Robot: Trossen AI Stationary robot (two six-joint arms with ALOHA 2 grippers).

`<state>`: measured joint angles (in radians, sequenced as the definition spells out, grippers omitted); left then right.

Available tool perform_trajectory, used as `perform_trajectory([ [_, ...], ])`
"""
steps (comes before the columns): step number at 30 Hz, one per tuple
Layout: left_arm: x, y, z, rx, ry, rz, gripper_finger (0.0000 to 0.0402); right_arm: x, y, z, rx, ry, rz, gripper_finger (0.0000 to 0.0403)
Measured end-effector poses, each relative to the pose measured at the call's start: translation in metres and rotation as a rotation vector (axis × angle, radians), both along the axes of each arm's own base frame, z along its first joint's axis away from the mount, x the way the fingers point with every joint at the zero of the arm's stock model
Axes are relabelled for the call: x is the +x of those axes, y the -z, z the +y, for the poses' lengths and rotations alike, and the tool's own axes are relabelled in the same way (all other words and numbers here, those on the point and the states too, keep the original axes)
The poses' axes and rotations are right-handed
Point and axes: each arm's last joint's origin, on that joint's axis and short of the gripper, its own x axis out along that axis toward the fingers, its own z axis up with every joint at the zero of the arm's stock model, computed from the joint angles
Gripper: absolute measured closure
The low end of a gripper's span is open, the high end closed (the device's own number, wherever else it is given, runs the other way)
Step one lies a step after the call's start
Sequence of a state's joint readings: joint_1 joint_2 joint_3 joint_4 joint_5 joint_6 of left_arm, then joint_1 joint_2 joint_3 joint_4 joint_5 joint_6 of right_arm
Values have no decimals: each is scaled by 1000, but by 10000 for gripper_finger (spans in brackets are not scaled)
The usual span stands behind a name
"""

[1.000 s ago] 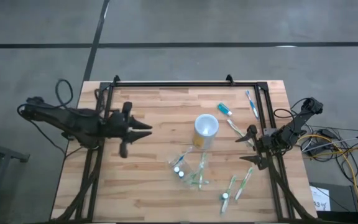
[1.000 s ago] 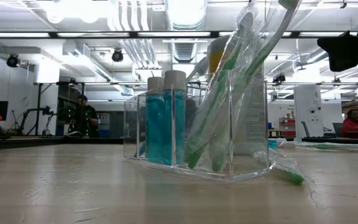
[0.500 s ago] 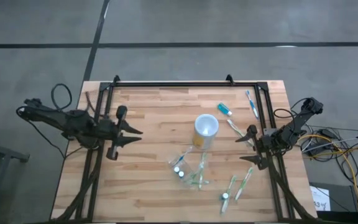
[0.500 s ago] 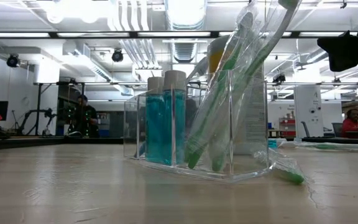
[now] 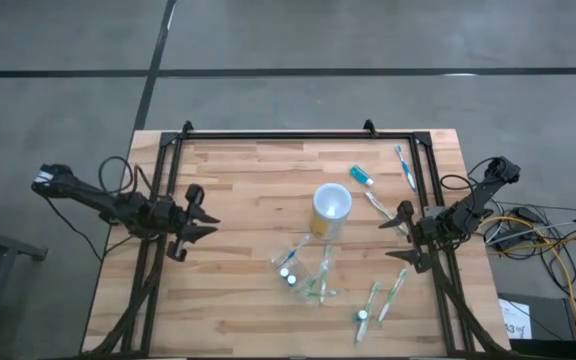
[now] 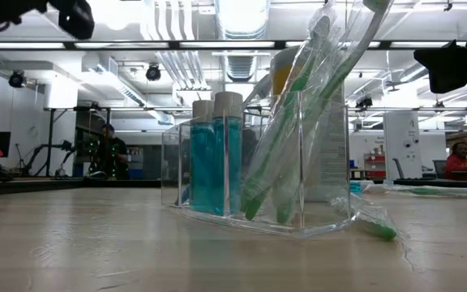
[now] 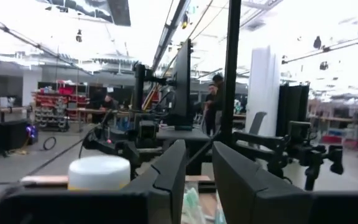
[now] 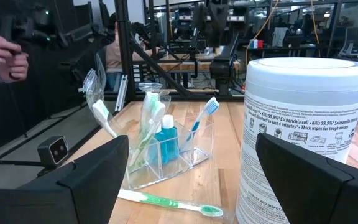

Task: Pick & Place toothbrushing station
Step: Move the yellow disinfectant wipes to the top center of the table

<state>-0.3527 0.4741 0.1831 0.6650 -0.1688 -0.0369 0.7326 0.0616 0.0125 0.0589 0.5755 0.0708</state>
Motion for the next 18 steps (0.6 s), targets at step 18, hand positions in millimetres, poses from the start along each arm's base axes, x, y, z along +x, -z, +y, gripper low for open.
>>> perform_trajectory([
  [18, -8, 50, 3, -78, 34, 89, 316, 0, 0, 0, 0, 0, 0, 54],
])
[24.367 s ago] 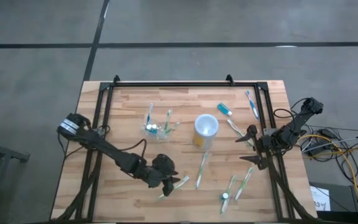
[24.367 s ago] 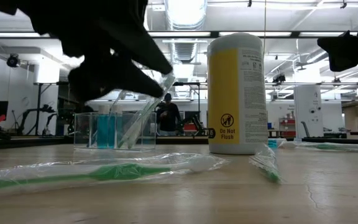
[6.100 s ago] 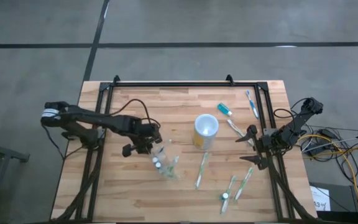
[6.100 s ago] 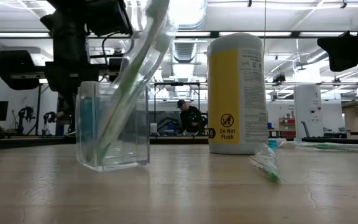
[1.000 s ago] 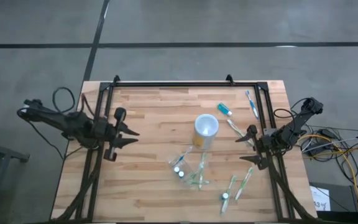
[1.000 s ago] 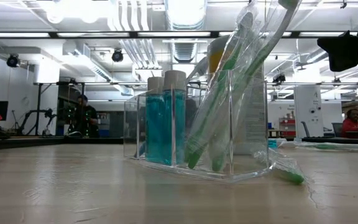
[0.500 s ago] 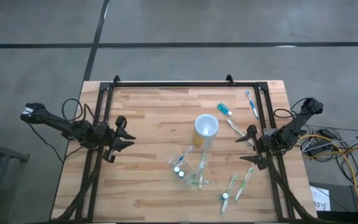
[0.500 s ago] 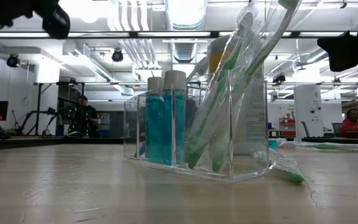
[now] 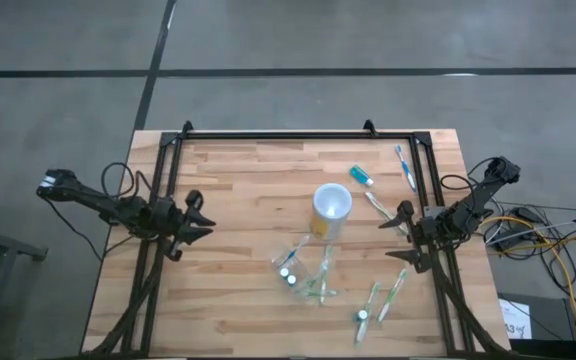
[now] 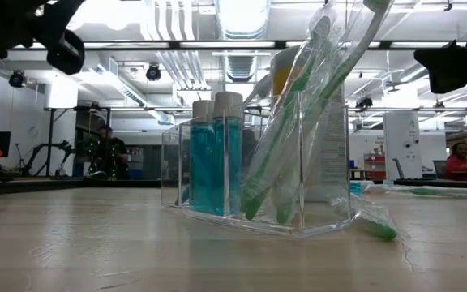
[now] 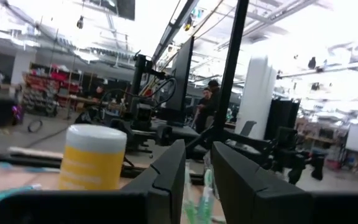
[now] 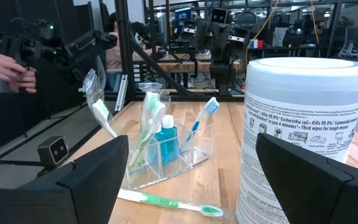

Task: Pick & Place toothbrushing station
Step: Move the yellow disinfectant wipes to the top center of the table

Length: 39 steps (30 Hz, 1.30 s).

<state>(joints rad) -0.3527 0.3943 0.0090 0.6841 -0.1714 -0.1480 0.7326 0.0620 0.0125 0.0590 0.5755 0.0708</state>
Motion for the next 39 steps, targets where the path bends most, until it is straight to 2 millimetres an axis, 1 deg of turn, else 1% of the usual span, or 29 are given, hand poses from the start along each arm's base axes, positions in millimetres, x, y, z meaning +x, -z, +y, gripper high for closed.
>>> perform_trajectory([
  [5, 0, 1, -1, 121, -15, -18, 316, 0, 0, 0, 0, 0, 0, 58],
  [8, 1, 4, -1, 149, -7, 14, 316, 0, 0, 0, 0, 0, 0, 56],
  [14, 2, 14, -3, 105, 57, 121, 316, 0, 0, 0, 0, 0, 0, 54],
  [19, 3, 24, -4, 108, 73, 224, 316, 0, 0, 0, 1, 0, -1, 58],
  [24, 3, 24, -4, 76, 79, 233, 316, 0, 0, 0, 1, 0, -1, 54],
  [29, 3, 24, -4, 126, 70, 227, 316, 0, 0, 0, 0, 0, 0, 55],
  [39, 3, 24, -4, 130, 69, 227, 316, 0, 0, 0, 1, 0, -1, 53],
])
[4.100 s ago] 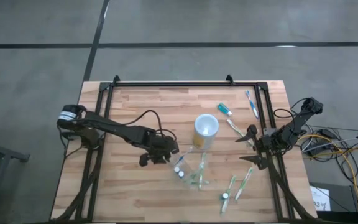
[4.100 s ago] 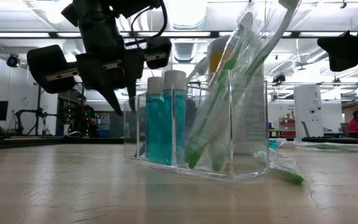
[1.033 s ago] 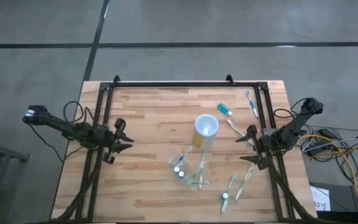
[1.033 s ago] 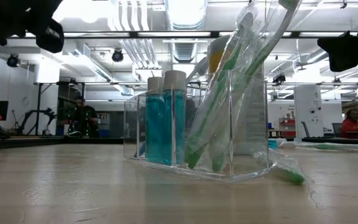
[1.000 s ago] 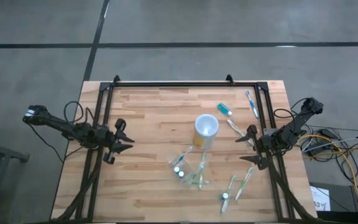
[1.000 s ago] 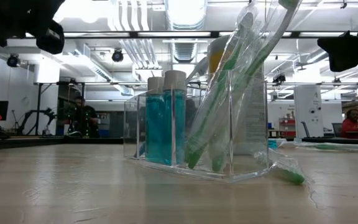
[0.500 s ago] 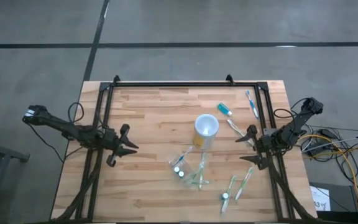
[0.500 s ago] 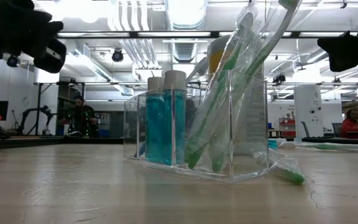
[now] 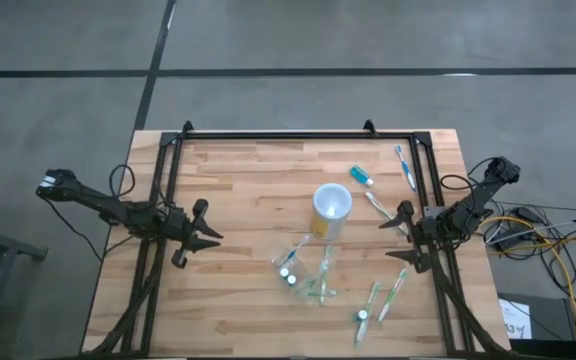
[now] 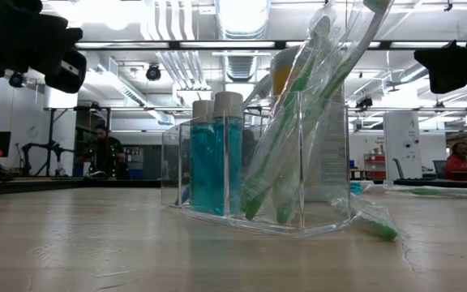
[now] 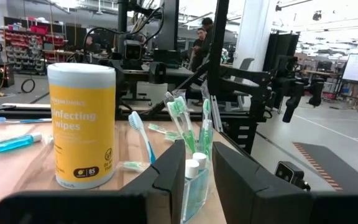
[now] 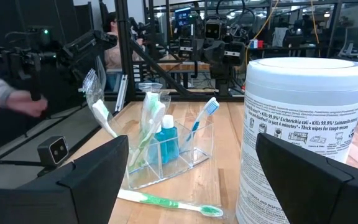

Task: Pick & Place toothbrushing station
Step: Move the yellow disinfectant wipes to the top center of the table

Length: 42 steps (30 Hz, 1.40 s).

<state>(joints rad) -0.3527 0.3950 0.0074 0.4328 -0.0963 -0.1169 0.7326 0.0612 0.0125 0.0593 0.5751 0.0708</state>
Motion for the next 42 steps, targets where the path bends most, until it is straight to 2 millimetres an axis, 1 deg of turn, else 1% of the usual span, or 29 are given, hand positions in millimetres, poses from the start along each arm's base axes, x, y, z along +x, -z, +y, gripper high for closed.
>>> perform_trajectory([
  [18, 0, 0, 0, 1, -1, 1, 316, 0, 0, 0, -2, 1, 0, 56],
  [22, 0, 0, 0, 1, -1, 1, 316, 0, 0, -3, -95, 88, -10, 58],
  [25, 0, 0, 0, 1, -1, 1, 316, 0, 0, -3, -145, 92, -16, 55],
  [28, 0, 0, 0, 1, -1, 1, 316, 0, 0, -3, -155, 92, -17, 53],
  [31, 0, 0, 0, 1, -1, 1, 316, 0, 0, -3, -123, 94, -16, 55],
  [33, 0, 0, 0, 1, -1, 1, 316, 0, 0, -4, -109, 137, -10, 57],
  [37, 0, 0, 0, 1, -1, 1, 316, 1, 1, -6, 44, 218, 9, 57],
  [42, 0, 0, 0, 1, -1, 1, 316, 3, 1, -10, 110, 348, 13, 50],
])
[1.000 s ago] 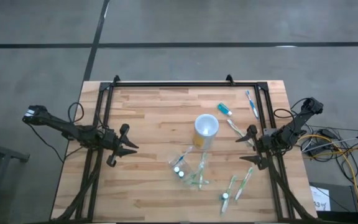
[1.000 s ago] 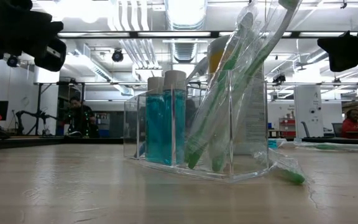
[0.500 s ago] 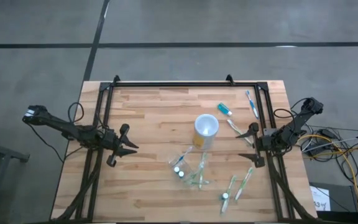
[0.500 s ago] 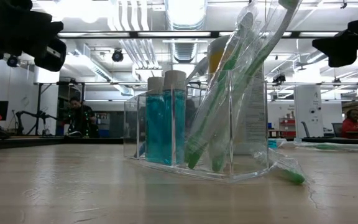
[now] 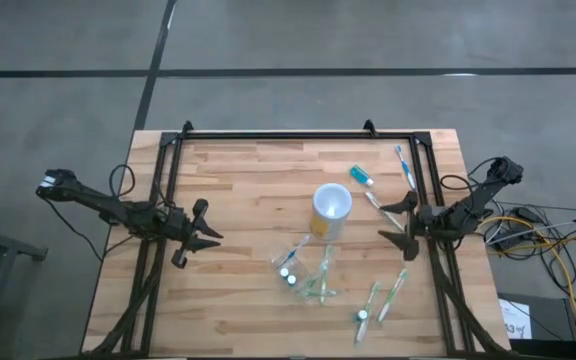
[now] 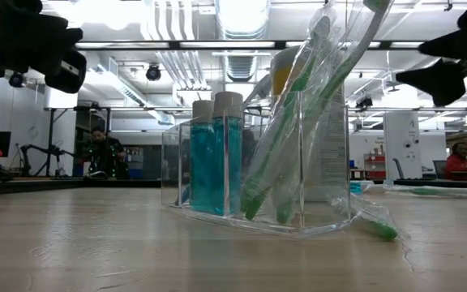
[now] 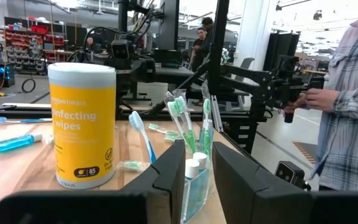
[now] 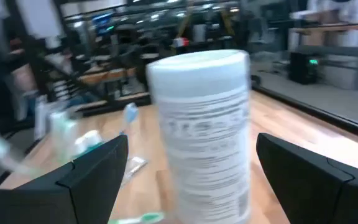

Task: Pick & Place toothbrushing station
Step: Move the yellow disinfectant wipes to the top center of the table

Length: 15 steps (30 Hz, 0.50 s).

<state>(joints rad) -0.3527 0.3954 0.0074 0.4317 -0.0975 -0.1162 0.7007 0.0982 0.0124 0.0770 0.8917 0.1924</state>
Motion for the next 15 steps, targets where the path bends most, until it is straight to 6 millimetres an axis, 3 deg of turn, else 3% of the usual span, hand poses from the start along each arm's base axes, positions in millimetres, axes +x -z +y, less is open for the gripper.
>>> perform_trajectory([
  [7, 0, 0, 0, 0, 0, 0, 316, 5, -24, -6, -93, 108, 25, 50],
  [15, 0, 0, 0, 0, 0, -1, 316, 22, -35, -9, 16, 118, 291, 49],
])
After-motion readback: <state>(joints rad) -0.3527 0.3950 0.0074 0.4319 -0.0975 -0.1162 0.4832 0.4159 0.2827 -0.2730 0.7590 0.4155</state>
